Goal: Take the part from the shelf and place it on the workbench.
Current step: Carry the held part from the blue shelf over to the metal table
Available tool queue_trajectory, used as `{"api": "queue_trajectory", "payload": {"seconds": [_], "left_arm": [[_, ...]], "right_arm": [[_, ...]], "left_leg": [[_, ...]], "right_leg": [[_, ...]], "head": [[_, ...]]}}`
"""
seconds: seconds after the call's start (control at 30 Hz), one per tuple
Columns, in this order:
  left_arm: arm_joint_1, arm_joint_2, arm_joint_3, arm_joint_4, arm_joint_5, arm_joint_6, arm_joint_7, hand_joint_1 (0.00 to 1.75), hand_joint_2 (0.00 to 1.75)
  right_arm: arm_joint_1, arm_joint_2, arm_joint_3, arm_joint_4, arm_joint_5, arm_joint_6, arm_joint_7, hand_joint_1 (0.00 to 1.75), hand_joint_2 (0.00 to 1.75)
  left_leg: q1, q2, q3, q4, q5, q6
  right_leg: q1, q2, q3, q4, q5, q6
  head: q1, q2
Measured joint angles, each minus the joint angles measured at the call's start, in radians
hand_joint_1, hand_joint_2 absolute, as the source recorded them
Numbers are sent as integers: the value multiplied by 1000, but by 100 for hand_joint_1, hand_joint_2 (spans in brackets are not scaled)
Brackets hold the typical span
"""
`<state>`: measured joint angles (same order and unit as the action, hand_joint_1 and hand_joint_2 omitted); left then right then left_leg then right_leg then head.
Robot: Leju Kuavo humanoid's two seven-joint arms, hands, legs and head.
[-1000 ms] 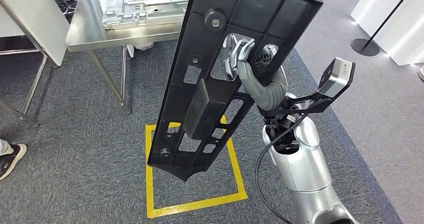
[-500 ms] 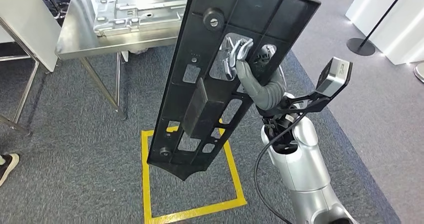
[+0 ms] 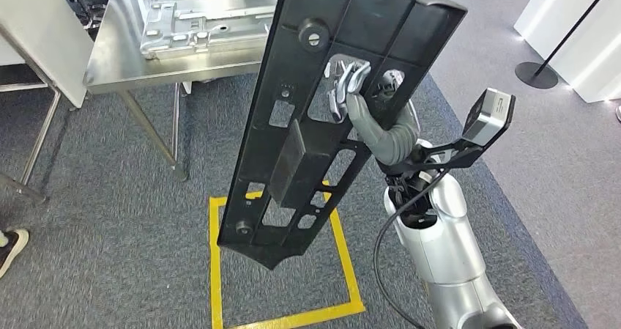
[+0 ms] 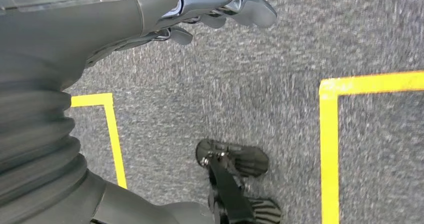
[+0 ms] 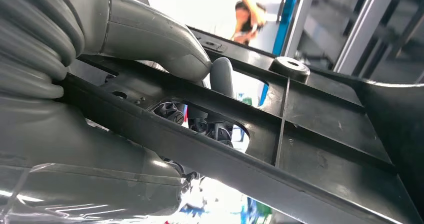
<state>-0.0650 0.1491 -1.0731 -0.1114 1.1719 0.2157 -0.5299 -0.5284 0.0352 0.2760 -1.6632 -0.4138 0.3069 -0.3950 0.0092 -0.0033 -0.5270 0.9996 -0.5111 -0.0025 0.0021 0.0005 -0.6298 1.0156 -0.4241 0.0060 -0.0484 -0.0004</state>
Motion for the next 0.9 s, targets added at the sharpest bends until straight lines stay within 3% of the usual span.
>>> {"api": "queue_trajectory", "payload": {"seconds": [0.07,0.13,0.23,0.27,0.3,0.37,0.43,0.5,0.6,0.67,0.73,0.77,0.8,0.83,0.9], "left_arm": [[-1,0,0,0,0,-1,0,0,175],[-3,0,-1,0,0,-2,0,0,175],[-2,1,-1,0,0,-2,0,0,175],[0,1,-1,0,0,-2,0,0,175],[2,1,-2,0,0,-3,0,0,175],[3,1,-3,0,0,-3,0,0,175],[2,2,-4,0,0,-2,0,0,175],[2,2,-6,0,0,-2,1,0,175],[2,3,-8,0,0,-3,1,0,175],[0,3,-9,0,1,-3,0,0,175],[-1,3,-10,0,1,-3,0,0,175],[0,3,-10,0,1,-3,0,0,175],[0,2,-10,0,1,-4,0,0,175],[1,2,-10,0,1,-4,0,0,175],[-1,1,-10,0,1,-5,-1,0,175]], "right_arm": [[0,0,0,0,4,0,-1,175,175],[-3,0,0,0,7,0,-1,175,175],[-2,0,0,1,8,-1,-2,175,175],[0,0,0,3,8,-1,-2,175,175],[2,0,0,4,8,-1,-1,175,175],[2,0,0,5,8,0,-1,175,175],[1,0,0,6,8,0,-2,175,175],[0,-1,0,7,8,0,-1,175,175],[-4,-1,1,6,9,0,-1,175,175],[-8,-3,0,6,9,0,-1,175,175],[-8,-5,0,8,9,-1,-1,175,175],[-6,-6,0,9,10,-2,1,175,175],[-6,-7,0,11,11,-2,2,175,175],[-7,-9,0,12,11,-2,5,175,175],[-11,-13,0,13,12,-4,10,175,175]], "left_leg": [[1,3,3,2,-10,-10],[3,4,-21,58,-41,-19],[4,3,-135,254,-103,-27],[4,3,-164,289,-99,-28],[4,3,-174,284,-73,-27],[4,3,-142,168,22,-21],[-2,2,-96,51,77,-10],[-8,1,-80,17,73,0],[-2,1,-70,3,70,15],[2,2,-60,-5,67,24],[2,0,-53,-5,59,29],[2,-3,-48,-5,55,29],[2,-7,-42,-4,50,27],[2,-13,-34,-4,44,24],[2,-25,-18,-2,31,16]], "right_leg": [[-3,3,7,-7,-4,-11],[-8,2,20,-16,-8,-22],[-6,2,35,-18,-21,-30],[-5,3,42,-18,-27,-31],[-5,5,50,-18,-33,-30],[-5,7,72,-18,-48,-27],[-2,9,86,-16,-61,-19],[-2,10,88,-17,-67,-9],[-3,10,84,-3,-81,8],[-6,8,36,89,-122,17],[-10,7,-50,231,-169,24],[-13,6,-83,274,-170,27],[-15,6,-97,278,-150,29],[-19,7,-88,239,-111,30],[-23,16,-35,99,-26,29]], "head": [[0,0],[-3,0],[-4,0],[-5,0],[-4,0],[-4,0],[-4,0],[-4,0],[-2,0],[1,0],[3,0],[3,0],[4,0],[4,0],[4,0]]}}
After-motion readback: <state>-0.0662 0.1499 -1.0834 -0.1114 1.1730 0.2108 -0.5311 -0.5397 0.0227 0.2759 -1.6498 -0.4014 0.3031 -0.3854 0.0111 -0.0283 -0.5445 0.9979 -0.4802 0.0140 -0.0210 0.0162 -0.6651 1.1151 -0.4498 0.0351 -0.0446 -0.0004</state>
